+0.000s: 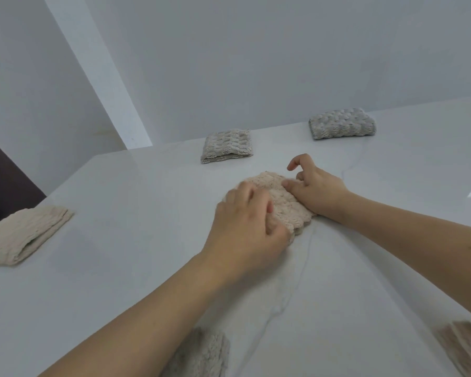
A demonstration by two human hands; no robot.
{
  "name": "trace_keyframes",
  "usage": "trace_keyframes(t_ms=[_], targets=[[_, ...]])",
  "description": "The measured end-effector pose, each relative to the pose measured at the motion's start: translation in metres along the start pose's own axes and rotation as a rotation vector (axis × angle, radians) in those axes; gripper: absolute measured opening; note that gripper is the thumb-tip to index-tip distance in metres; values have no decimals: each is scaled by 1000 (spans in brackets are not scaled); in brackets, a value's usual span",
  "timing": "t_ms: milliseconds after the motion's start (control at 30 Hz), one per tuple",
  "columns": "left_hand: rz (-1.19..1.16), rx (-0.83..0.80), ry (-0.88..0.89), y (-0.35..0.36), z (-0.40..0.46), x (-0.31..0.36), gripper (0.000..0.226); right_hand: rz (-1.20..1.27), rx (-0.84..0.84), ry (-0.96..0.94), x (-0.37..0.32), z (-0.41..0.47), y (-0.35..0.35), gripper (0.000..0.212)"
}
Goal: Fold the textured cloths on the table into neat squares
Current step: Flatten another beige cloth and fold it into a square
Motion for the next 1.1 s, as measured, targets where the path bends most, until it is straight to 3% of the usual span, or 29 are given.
trace_keyframes(t_ms=[33, 100, 200, 300, 567, 700, 933, 1100], targets=[[59, -65, -23, 9, -2, 5, 34, -17, 2, -3, 0, 0, 0, 25], [253, -17, -37, 14, -3, 14, 46, -40, 3, -10, 0, 1, 0, 25], [365, 103, 11, 15, 3, 18, 33, -48, 6, -9, 2, 2, 1, 23], [439, 76, 5, 17, 11, 15, 25, -77, 10, 10, 2, 2, 0, 20], [308, -73, -75, 22, 16, 6, 36, -194, 94, 5, -3, 0, -2, 15], [143, -249, -118, 26, 12, -10, 34, -205, 108, 10, -1, 1, -1, 14], [56, -472, -163, 34, 13, -17, 43, -113, 80, -17, 1, 2, -2, 23], [-3, -516, -141, 20, 23, -33, 28, -50, 86, -28, 1, 1, -3, 24]])
Point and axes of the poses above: each hand's wrist, its own z-axis towards the middle knuckle, its own y-axis out of the palm, x = y × z, the point moved 6 cm from there along z, towards the middle knuckle, and after that the axes turned 8 degrees about -x, right-handed, at the moved point
